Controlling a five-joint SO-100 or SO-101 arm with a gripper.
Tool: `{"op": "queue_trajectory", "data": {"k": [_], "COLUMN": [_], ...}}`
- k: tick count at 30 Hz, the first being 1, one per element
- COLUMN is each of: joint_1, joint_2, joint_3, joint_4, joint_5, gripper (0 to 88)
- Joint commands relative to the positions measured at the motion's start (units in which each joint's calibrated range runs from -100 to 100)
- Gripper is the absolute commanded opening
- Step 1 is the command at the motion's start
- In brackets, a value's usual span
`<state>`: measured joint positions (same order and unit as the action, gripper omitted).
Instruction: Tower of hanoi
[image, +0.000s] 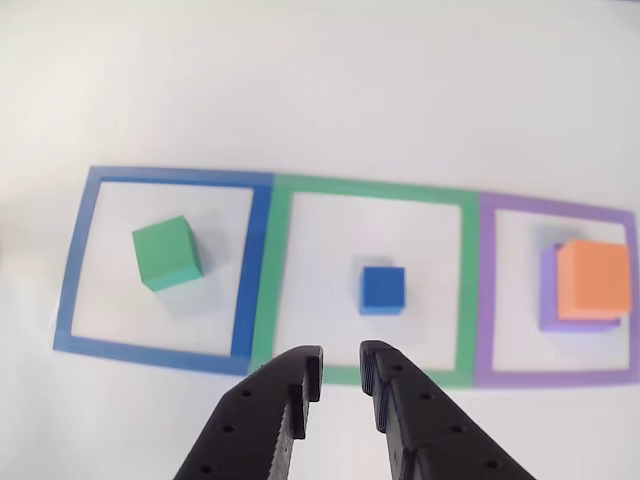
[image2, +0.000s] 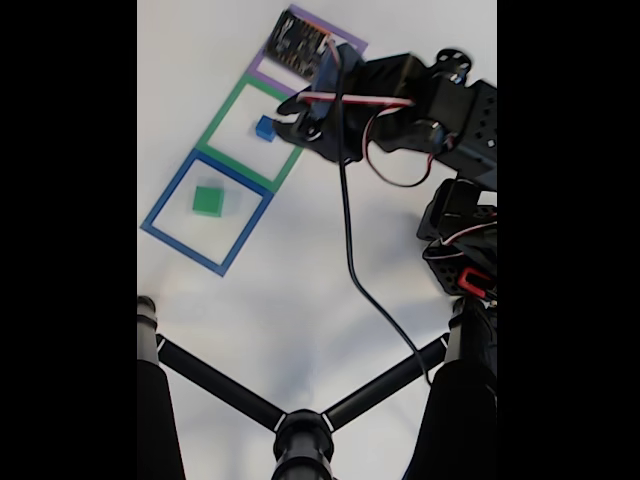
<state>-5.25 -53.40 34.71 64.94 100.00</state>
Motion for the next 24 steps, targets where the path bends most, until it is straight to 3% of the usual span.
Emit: {"op": "queue_trajectory", "data": {"k": [1,6,11,16,20,24], "joint_1": [5.0,9.0,9.9,12.3,14.2,14.8], "joint_2": [-0.8,-0.1,-2.1,-6.4,-9.6,-11.0], "joint_3": [-18.3,-28.4,-24.0,-9.9,4.9,19.4], "joint_4": [16.4,27.6,27.3,18.9,6.0,-10.7], "joint_5": [0.0,0.0,0.0,0.0,0.0,0.0], "gripper": [0.0,0.0,0.0,3.4,20.6,25.9]}}
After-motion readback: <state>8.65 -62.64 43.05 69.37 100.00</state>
